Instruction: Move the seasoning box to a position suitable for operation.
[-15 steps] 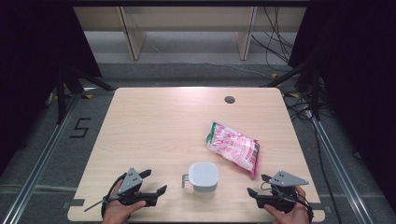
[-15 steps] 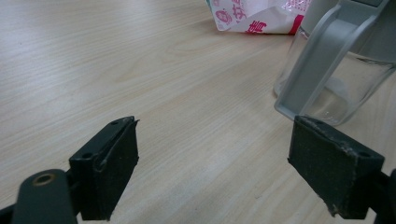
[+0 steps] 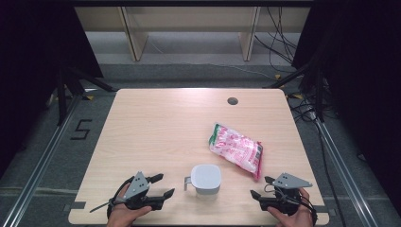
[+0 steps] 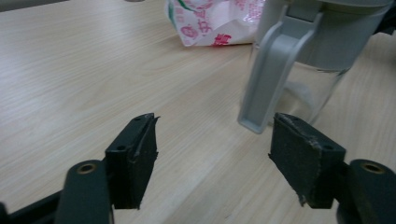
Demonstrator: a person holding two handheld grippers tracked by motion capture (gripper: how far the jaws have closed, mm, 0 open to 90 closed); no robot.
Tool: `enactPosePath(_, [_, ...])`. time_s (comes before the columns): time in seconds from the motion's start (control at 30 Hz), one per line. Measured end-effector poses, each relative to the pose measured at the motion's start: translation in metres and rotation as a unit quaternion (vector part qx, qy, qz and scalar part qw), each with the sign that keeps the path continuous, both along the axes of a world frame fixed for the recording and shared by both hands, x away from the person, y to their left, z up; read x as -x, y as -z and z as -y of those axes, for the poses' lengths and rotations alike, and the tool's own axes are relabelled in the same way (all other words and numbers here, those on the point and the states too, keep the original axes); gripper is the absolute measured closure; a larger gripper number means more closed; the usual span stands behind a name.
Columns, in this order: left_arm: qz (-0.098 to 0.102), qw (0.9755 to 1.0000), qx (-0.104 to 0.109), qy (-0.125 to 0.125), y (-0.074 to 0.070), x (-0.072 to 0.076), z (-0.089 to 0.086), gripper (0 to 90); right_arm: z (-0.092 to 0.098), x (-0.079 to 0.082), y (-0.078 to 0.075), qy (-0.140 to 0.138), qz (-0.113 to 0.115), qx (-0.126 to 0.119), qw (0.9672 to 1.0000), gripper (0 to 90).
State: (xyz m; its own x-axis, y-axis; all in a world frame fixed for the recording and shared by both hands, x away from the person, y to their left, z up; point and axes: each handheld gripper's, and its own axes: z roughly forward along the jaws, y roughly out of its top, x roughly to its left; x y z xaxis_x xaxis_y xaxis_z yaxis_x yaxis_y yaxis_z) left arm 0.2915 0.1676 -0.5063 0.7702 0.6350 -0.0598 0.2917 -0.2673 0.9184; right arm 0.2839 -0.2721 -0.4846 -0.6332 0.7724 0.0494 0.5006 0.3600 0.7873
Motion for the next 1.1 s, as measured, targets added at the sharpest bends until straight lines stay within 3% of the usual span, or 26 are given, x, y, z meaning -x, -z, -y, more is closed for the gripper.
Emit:
enactPosePath(0.03, [0.0,1.0,0.002,0.007,-0.001,-0.001,0.003,34.6,-0.001,0.0,0.0,0.0,-0.01,-0.004,0.9999,26.0])
enactPosePath(0.17, [0.016,0.9993,-0.01,0.032,-0.005,-0.005,0.015,41.1,0.0,-0.001,0.0,-0.002,0.002,0.001,1.0,26.0])
enactPosePath(0.23, [0.018,0.9989,-0.005,0.043,-0.005,-0.006,0.021,45.1,0.0,-0.001,0.0,-0.003,0.001,0.001,1.0,26.0])
enactPosePath(0.33, [0.021,0.9984,-0.015,0.05,-0.005,-0.008,0.026,48.5,-0.001,0.0,-0.001,-0.002,-0.008,0.0,1.0,26.0])
enactPosePath(0.43, [0.019,0.9965,-0.015,0.08,-0.004,-0.011,0.034,49.5,-0.001,0.0,0.0,-0.004,-0.008,0.001,1.0,26.0])
enactPosePath(0.5, [0.023,0.996,-0.019,0.084,-0.004,-0.014,0.037,49.5,-0.001,0.0,-0.001,-0.001,-0.001,0.005,1.0,26.0])
enactPosePath(0.6, [0.025,0.9955,-0.017,0.089,-0.004,-0.017,0.039,49.5,-0.003,0.002,-0.001,0.002,-0.019,-0.003,0.9998,26.0])
enactPosePath(0.63, [0.031,0.9948,-0.014,0.096,-0.005,-0.019,0.04,51.4,-0.003,0.001,0.0,-0.004,-0.008,0.004,1.0,26.0])
enactPosePath(0.77, [0.022,0.9939,-0.006,0.108,-0.005,-0.019,0.041,60.9,-0.003,-0.001,0.0,-0.012,-0.008,0.001,0.9999,26.0])
enactPosePath(0.93, [0.023,0.9932,-0.01,0.114,-0.006,-0.014,0.038,65.4,-0.003,0.001,-0.001,-0.008,-0.008,0.001,0.9999,26.0])
enactPosePath(1.03, [0.013,0.9916,-0.006,0.128,-0.007,-0.011,0.036,66.4,-0.003,0.0,0.0,-0.01,0.001,0.008,0.9999,26.0])
enactPosePath(1.1, [0.003,0.9887,0.001,0.15,-0.008,-0.004,0.038,66.3,-0.003,0.001,-0.001,-0.006,-0.009,0.003,0.9999,26.0])
